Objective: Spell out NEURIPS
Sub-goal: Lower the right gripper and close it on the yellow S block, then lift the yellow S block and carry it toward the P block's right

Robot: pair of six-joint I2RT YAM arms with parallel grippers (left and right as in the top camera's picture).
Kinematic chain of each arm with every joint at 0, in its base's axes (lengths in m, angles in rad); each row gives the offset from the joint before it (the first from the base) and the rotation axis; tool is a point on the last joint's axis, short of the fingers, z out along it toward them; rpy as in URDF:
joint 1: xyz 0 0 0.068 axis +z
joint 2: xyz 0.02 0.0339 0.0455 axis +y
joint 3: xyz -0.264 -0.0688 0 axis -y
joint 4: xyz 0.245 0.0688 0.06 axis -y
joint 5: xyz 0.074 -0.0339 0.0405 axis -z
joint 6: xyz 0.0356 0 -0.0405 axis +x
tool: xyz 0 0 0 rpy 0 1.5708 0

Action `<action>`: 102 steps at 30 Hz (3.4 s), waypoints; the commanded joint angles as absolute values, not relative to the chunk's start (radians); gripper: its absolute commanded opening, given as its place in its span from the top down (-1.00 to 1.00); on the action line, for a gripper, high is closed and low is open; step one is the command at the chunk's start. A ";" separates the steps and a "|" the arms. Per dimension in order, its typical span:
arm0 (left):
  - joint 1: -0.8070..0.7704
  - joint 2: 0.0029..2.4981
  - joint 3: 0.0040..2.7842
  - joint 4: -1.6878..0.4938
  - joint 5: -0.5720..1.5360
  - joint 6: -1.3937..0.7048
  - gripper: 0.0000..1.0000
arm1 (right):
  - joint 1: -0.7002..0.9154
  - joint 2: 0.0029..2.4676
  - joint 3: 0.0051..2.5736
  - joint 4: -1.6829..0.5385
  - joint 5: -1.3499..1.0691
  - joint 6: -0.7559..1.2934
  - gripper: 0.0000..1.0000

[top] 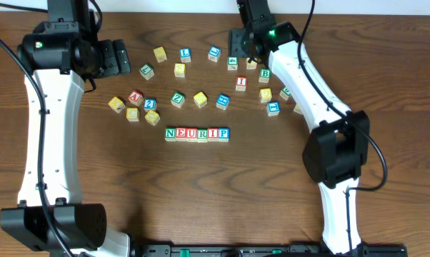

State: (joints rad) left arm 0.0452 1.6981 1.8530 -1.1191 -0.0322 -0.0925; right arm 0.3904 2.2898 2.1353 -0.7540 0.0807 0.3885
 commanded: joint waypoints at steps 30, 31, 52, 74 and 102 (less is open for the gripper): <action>0.049 1.695 1.869 -1.121 -0.038 -0.086 -0.96 | 0.329 2.490 2.160 -0.634 0.104 0.216 -0.13; 0.049 1.695 1.869 -1.121 -0.038 -0.086 -0.96 | 0.329 2.499 2.160 -0.631 0.101 0.216 -0.12; 0.049 1.695 1.869 -1.121 -0.038 -0.086 -0.96 | 0.329 2.537 2.160 -0.639 0.099 0.254 0.36; 0.049 1.695 1.869 -1.121 -0.038 -0.086 -0.96 | 0.329 2.446 2.160 -0.656 0.106 0.260 0.49; 0.049 1.695 1.869 -1.121 -0.038 -0.086 -0.96 | 0.344 2.074 2.160 -1.194 -0.015 0.331 0.60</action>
